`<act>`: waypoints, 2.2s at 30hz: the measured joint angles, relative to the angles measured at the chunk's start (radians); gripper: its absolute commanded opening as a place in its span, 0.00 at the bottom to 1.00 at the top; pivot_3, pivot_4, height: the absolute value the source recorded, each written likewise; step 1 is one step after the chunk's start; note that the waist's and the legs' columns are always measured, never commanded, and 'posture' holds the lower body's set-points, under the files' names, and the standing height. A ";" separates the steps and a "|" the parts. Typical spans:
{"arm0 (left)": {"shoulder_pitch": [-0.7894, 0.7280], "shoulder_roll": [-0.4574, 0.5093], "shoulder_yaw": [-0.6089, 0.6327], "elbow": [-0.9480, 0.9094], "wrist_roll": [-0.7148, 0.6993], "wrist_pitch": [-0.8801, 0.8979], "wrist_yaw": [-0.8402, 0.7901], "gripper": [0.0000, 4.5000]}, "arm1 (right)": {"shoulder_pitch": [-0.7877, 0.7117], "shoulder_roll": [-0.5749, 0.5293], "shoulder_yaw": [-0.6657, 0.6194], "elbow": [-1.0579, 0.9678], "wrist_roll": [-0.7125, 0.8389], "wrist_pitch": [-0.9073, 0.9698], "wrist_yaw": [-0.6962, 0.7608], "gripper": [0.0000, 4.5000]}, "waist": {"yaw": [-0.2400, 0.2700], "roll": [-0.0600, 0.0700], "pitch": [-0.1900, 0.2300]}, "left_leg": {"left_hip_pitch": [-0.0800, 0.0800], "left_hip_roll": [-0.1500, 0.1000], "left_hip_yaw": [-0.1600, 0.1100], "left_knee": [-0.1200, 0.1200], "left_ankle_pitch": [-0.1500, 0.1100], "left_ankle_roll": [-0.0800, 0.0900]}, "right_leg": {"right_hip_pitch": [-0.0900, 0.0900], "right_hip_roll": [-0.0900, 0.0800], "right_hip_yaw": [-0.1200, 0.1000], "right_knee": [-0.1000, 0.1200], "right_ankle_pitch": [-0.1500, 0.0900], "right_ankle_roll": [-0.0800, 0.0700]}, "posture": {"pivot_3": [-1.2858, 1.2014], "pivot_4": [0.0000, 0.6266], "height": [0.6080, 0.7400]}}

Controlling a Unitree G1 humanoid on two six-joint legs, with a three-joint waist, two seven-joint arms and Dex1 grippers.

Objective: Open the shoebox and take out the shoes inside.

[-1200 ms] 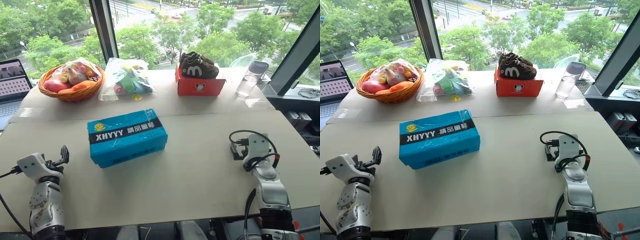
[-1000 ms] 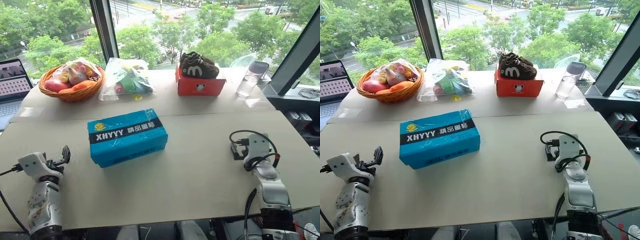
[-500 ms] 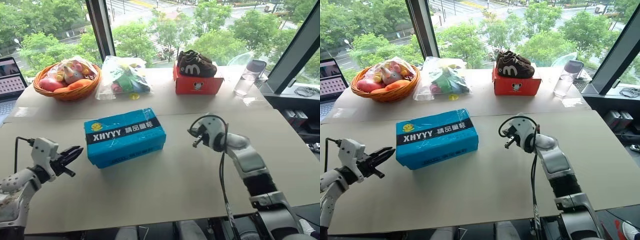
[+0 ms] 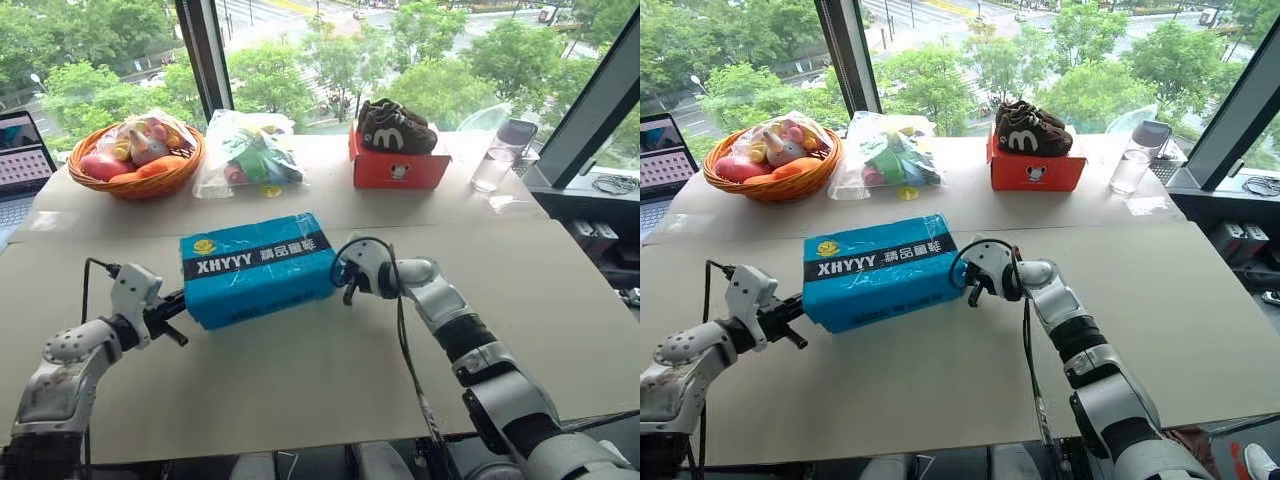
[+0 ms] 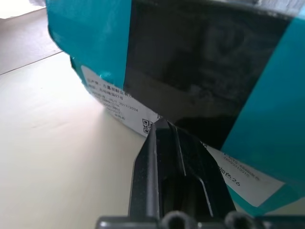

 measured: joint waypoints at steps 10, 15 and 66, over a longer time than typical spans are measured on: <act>-0.217 -0.039 -0.096 0.206 0.084 -0.067 -0.085 0.00 | 0.237 -0.082 -0.052 -0.433 0.016 0.254 -0.025 0.00 | 0.017 0.000 0.000 | -0.004 -0.001 -0.001 0.000 0.000 0.000 | -0.002 0.000 -0.001 -0.001 0.000 0.000 | 0.52 0.24 1.00; -0.247 -0.067 -0.124 0.228 0.091 -0.078 -0.121 0.00 | 0.310 -0.107 -0.092 -0.544 0.017 0.342 -0.076 0.00 | 0.016 0.000 0.000 | -0.003 -0.001 -0.001 0.001 0.000 0.000 | -0.001 0.000 0.000 0.000 0.000 0.001 | 0.52 0.24 1.00; 0.482 -0.009 0.331 -0.418 -0.345 0.011 -0.309 0.00 | 0.424 -0.019 -0.074 -1.055 0.340 0.932 -0.328 0.00 | 0.020 -0.003 0.000 | -0.004 0.001 0.002 0.003 0.000 -0.001 | -0.002 -0.001 0.001 -0.002 -0.002 -0.003 | 0.52 0.24 1.00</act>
